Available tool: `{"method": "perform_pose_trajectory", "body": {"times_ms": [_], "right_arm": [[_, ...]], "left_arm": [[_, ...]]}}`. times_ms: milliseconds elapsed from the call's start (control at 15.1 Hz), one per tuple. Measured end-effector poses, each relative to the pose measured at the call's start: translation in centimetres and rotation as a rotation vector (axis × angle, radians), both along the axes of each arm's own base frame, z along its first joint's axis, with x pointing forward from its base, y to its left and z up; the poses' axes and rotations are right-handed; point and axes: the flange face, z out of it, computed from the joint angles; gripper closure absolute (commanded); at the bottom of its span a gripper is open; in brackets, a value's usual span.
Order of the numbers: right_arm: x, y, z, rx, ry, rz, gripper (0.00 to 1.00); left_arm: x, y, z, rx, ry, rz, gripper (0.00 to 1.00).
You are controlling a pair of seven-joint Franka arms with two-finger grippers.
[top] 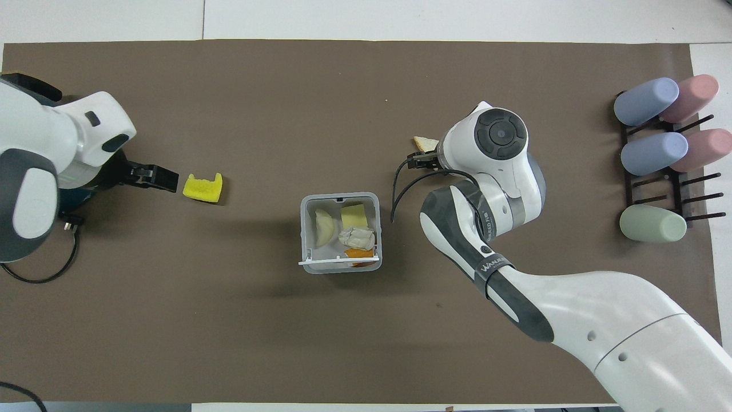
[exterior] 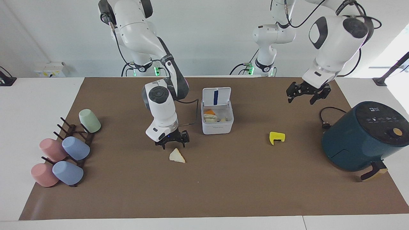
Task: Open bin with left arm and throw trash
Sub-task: 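Grasp the sponge with the left gripper while the right gripper lifts the wedge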
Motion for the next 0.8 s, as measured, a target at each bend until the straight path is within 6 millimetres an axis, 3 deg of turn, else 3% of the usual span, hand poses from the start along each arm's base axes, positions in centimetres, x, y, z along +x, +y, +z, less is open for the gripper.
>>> {"method": "perform_pose_trajectory", "body": {"times_ms": [66,133,199,266,731,797], "right_arm": [[-0.3,-0.1,-0.5,0.0,-0.001,0.001,0.0],[-0.5,-0.1,-0.8,0.0,-0.001,0.002,0.07],[-0.5,-0.1,-0.9,0.0,-0.003,0.004,0.43],[-0.5,-0.1,-0.9,0.0,-0.011,0.008,0.99],[-0.3,0.3,-0.3,-0.02,-0.09,0.041,1.0],[-0.2,0.3,-0.2,-0.019,-0.092,0.041,1.0]], "left_arm": [[0.6,-0.4,-1.9,-0.002,0.007,-0.047,0.0],[1.0,-0.6,-3.5,-0.005,0.01,-0.091,0.0],[1.3,-0.6,-4.9,-0.008,0.008,-0.128,0.0],[1.4,-0.5,-6.2,-0.01,0.002,-0.157,0.0],[0.7,-2.5,-14.8,-0.017,0.01,-0.262,0.02],[0.6,-3.0,-15.5,-0.017,0.014,-0.271,0.32]]}}
